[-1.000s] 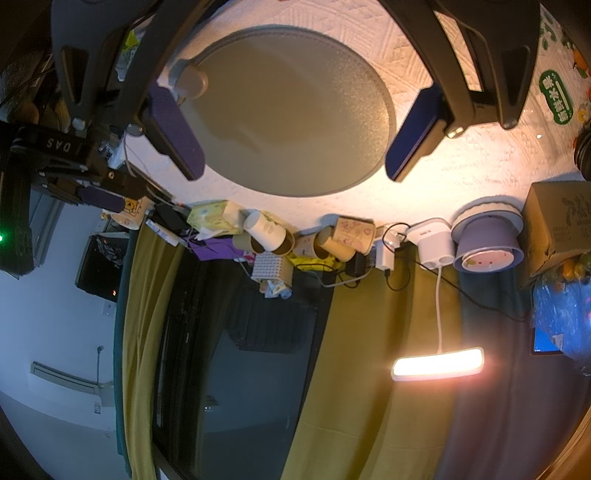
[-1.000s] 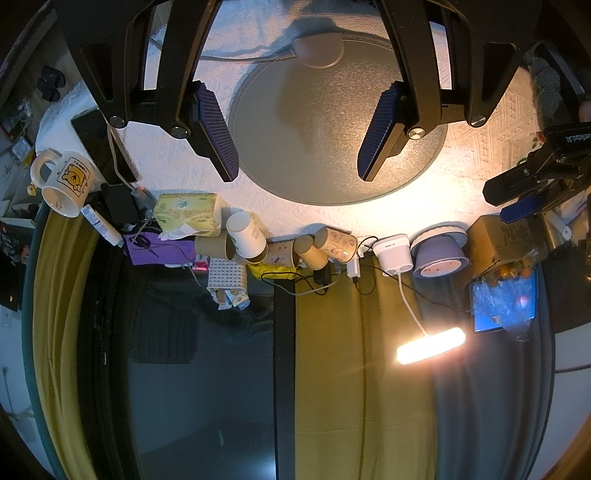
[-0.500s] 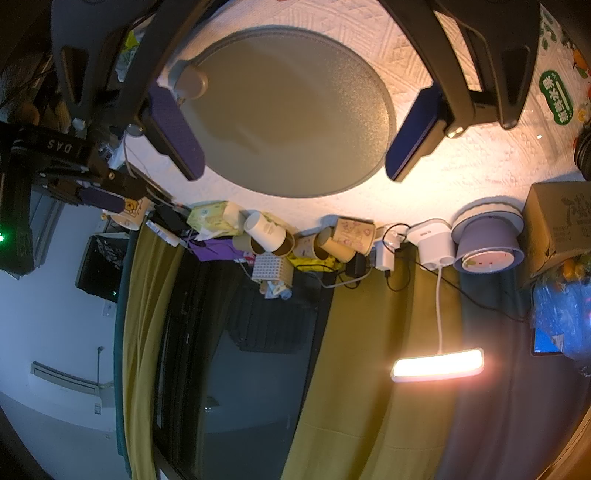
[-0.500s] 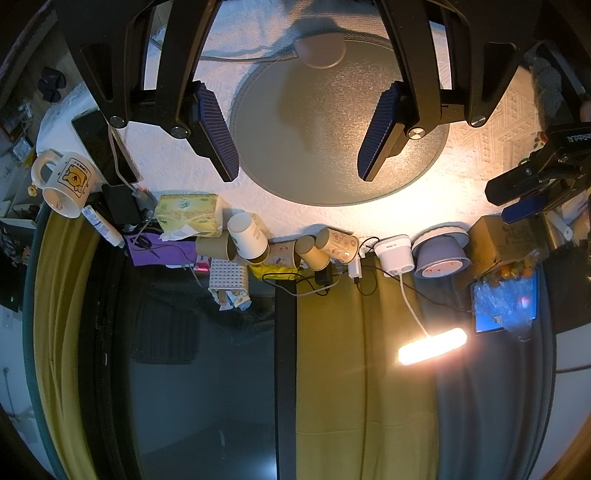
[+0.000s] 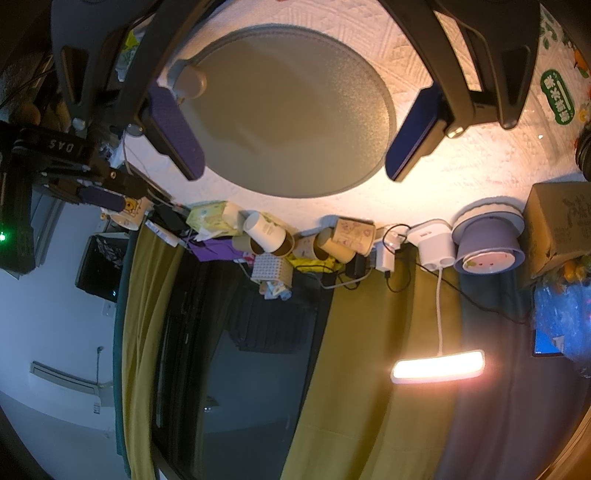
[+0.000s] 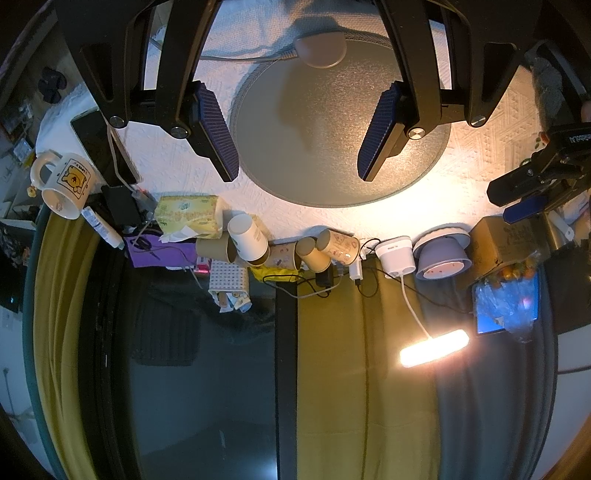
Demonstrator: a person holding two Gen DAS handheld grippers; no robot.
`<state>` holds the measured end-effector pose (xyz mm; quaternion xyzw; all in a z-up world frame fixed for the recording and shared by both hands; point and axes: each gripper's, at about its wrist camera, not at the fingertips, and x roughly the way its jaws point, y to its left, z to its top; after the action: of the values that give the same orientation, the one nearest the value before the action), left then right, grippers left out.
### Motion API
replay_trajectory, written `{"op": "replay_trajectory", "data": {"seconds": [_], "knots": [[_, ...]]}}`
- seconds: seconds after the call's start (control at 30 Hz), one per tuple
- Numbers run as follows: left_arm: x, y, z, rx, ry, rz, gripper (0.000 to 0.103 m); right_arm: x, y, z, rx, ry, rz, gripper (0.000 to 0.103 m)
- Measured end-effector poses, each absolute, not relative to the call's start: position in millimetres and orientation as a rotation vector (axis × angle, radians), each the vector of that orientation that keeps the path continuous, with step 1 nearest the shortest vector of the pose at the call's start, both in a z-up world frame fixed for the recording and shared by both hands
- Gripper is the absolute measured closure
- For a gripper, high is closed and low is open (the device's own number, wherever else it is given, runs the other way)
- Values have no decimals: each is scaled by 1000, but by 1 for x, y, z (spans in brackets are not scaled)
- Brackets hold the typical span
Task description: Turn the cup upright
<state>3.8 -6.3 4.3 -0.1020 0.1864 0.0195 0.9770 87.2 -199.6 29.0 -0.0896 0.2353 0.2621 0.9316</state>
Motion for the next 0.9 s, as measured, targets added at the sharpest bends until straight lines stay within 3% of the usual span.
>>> {"op": "replay_trajectory", "data": {"seconds": [0.57, 0.9], "knots": [[11, -7, 3, -198, 380, 41, 4, 94, -198, 25, -191, 489, 535, 33], [56, 1, 0, -196, 430, 59, 4, 138, -187, 22, -204, 529, 540, 33]]}}
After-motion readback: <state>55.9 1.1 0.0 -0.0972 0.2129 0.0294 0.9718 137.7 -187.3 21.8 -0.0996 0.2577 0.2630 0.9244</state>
